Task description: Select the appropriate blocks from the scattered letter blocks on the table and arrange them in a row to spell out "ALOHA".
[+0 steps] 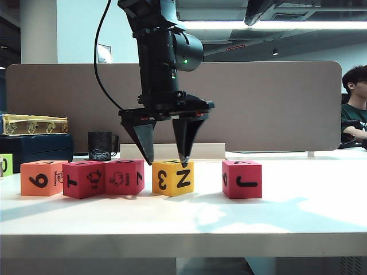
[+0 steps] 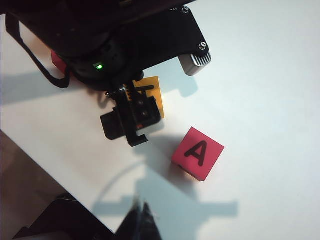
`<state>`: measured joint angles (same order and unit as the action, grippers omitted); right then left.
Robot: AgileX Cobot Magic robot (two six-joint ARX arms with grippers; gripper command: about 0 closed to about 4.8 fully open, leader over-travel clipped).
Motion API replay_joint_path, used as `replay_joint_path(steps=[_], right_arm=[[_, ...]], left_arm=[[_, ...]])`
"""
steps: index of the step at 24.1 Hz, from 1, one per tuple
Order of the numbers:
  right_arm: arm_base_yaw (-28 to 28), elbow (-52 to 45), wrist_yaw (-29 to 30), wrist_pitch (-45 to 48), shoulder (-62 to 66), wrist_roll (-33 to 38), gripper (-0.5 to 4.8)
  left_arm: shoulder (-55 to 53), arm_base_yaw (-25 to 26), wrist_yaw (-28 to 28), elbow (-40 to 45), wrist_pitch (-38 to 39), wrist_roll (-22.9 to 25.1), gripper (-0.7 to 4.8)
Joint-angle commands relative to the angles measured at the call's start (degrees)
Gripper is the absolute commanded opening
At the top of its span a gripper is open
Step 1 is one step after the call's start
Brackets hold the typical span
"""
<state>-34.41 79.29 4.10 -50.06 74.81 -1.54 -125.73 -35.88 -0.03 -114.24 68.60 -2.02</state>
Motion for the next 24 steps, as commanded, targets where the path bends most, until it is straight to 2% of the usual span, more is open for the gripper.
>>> replay_joint_path(steps=[1, 2, 6, 10, 13, 15, 18, 20, 22, 23, 24], right_arm=[[-0.04, 0.26, -0.07, 0.31, -0.24, 0.02, -0.05], [-0.04, 0.26, -0.15, 0.42, -0.24, 0.0, -0.05], [-0.02, 0.26, -0.46, 0.79, -0.24, 0.0, -0.05], [-0.02, 0.26, -1.81, 1.03, -0.2, 0.0, -0.05], [0.39, 0.17, -6.95, 1.01, 0.07, -0.02, -0.05], [1.81, 0.17, -7.67, 1.14, 0.72, -0.02, -0.05], [3.93, 0.17, -7.61, 1.51, 2.21, 0.0, -0.05], [5.2, 0.17, -7.37, 1.68, 3.5, 0.0, -0.05], [6.12, 0.17, -6.47, 1.66, 4.98, -0.02, -0.05], [6.62, 0.17, -4.37, 1.64, 6.23, -0.02, -0.05], [6.69, 0.17, -2.62, 1.92, 7.06, 0.0, -0.05]], left_arm=[[0.35, -0.09, -0.17, -0.28, -2.25, 0.2, 3.74], [0.42, -0.09, -0.22, -0.5, -2.51, 0.42, 3.75], [0.42, -0.04, -2.67, -4.61, -0.85, 1.73, 4.41], [0.44, 0.26, -5.16, -9.75, 1.22, 4.04, 4.44], [0.59, 1.66, -12.33, -15.19, 4.44, 5.2, 4.34], [1.73, 3.96, -13.4, -17.07, 4.61, 5.18, 4.15], [3.96, 6.78, -13.2, -17.03, 4.66, 5.03, 3.19], [5.4, 8.81, -12.31, -17.0, 5.11, 5.05, 2.85], [7.19, 10.88, -9.97, -16.98, 6.21, 5.05, 2.66], [9.07, 13.03, -5.97, -16.96, 7.76, 5.55, 2.41], [10.67, 14.64, -2.27, -16.94, 9.11, 6.88, 1.48]])
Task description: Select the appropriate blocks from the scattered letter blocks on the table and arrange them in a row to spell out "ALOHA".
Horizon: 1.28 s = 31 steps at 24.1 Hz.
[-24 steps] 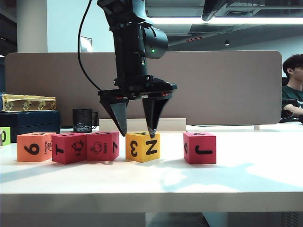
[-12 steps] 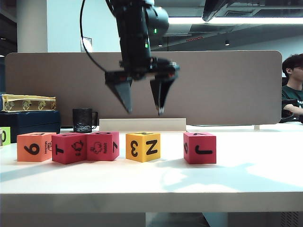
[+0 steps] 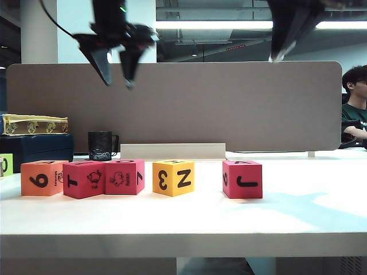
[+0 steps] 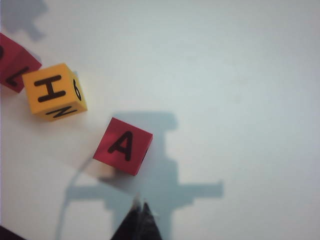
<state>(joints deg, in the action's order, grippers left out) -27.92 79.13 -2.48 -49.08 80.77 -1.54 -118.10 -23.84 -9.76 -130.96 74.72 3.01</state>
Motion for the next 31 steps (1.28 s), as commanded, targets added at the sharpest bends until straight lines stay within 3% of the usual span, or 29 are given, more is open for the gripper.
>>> replay_joint_path(steps=[1, 10, 12, 16, 24, 28, 31], right_arm=[[0.17, 0.33, 5.11, 1.38, 1.46, 0.0, -0.05], [3.32, 0.31, 5.05, 2.25, 4.72, 0.66, -0.05], [4.35, 0.31, 5.18, 1.77, 6.56, 1.31, -0.05], [5.2, 0.31, 5.2, 1.64, 12.7, 1.38, -0.05], [5.2, 0.24, 5.01, 2.43, 19.5, 1.51, -0.05], [5.2, 0.24, 4.92, 3.15, 20.81, 1.51, -0.05], [5.22, 0.22, 2.64, 3.52, 21.64, 1.46, -0.05]], left_arm=[[4.55, 4.17, 10.19, -0.2, 4.24, 3.34, 0.57], [7.74, 12.41, 11.1, 1.42, 4.96, 4.52, 0.42], [7.74, 14.12, 10.95, 3.85, 4.94, 4.57, 0.42], [7.74, 17.55, 10.93, 17.29, 2.71, 5.38, 0.12], [7.8, 17.86, 10.82, 33.59, -5.7, 5.6, 0.11], [7.8, 17.88, 5.27, 35.87, -7.15, 5.81, -0.06], [7.78, 17.88, 4.39, 36.28, -7.78, 5.81, -0.06]])
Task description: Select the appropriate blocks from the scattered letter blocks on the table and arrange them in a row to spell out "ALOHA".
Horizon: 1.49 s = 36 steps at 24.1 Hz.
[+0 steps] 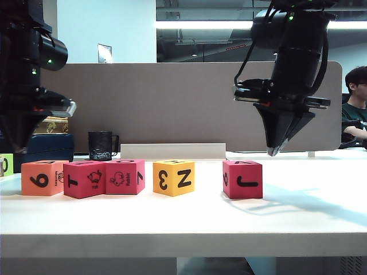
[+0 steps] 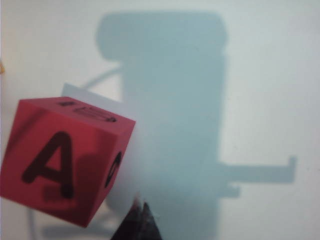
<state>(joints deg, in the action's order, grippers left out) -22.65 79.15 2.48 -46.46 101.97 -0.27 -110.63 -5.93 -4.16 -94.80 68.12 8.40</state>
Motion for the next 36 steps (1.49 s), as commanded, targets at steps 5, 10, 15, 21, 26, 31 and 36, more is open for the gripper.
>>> replay_joint_path(steps=[5, 10, 15, 21, 26, 31, 36], right_arm=[[0.63, 0.2, -4.48, 1.9, 0.66, 0.2, -0.05], [1.9, 0.13, -4.02, 1.86, 1.51, 0.24, -0.05], [1.86, 0.04, -2.84, 2.03, 2.78, 0.33, -0.05], [1.64, 0.04, 0.9, 3.61, 3.91, 1.62, -0.05], [1.51, 0.07, 2.78, 4.48, 4.81, 1.79, -0.05], [1.46, 0.07, 4.09, 4.83, 4.94, 1.79, -0.05], [1.46, 0.07, 4.94, 5.01, 4.94, 1.79, -0.05]], left_arm=[[0.31, -0.02, -1.16, 0.15, -2.32, 0.35, -0.06], [0.24, -0.02, -1.18, 2.25, -5.53, 0.15, -0.06], [0.24, -0.02, -1.16, 4.42, -8.02, 0.15, -0.06], [0.17, -0.02, -0.72, 6.25, -10.01, 0.2, -0.06], [0.15, -0.04, 1.14, 6.86, -10.47, 0.2, -0.06], [0.15, -0.2, 4.72, 6.88, -10.6, 0.2, -0.06], [0.15, -0.81, 7.5, 6.88, -10.91, 0.66, -0.06]])
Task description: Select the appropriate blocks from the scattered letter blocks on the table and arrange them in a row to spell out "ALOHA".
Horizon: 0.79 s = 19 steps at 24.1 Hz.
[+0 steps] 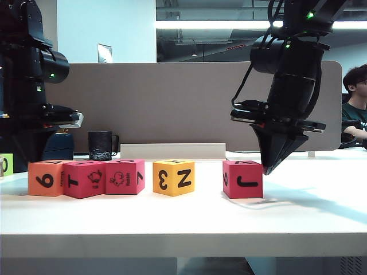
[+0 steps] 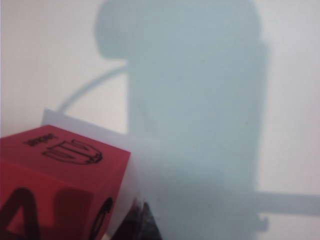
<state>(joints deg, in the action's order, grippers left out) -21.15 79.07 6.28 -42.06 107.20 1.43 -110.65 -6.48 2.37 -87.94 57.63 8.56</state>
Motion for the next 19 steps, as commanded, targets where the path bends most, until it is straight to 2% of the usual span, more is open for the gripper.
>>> replay_joint_path(steps=[1, 12, 15, 18, 19], right_arm=[[-0.04, 0.15, 1.4, 0.68, -0.28, 0.09, -0.05], [-0.55, 0.13, 1.36, 0.76, -0.28, 0.07, -0.05], [-0.72, 0.15, 1.38, 0.81, -0.28, 0.07, -0.05], [-0.72, 0.17, 1.36, 1.25, -0.31, 0.07, -0.05], [-0.68, 0.37, 1.33, 1.31, -0.33, 0.07, -0.05]], left_arm=[[0.17, -0.39, 1.49, 0.02, -0.44, 0.52, -0.06], [0.15, -3.52, 3.48, 0.02, -0.52, 0.46, -0.06], [0.17, -4.37, 2.45, 0.0, -0.81, 0.5, -0.06], [0.2, -4.57, -1.18, -0.35, -1.07, 0.46, -0.06], [0.22, -4.57, -3.89, -1.05, -0.94, 0.46, -0.06]])
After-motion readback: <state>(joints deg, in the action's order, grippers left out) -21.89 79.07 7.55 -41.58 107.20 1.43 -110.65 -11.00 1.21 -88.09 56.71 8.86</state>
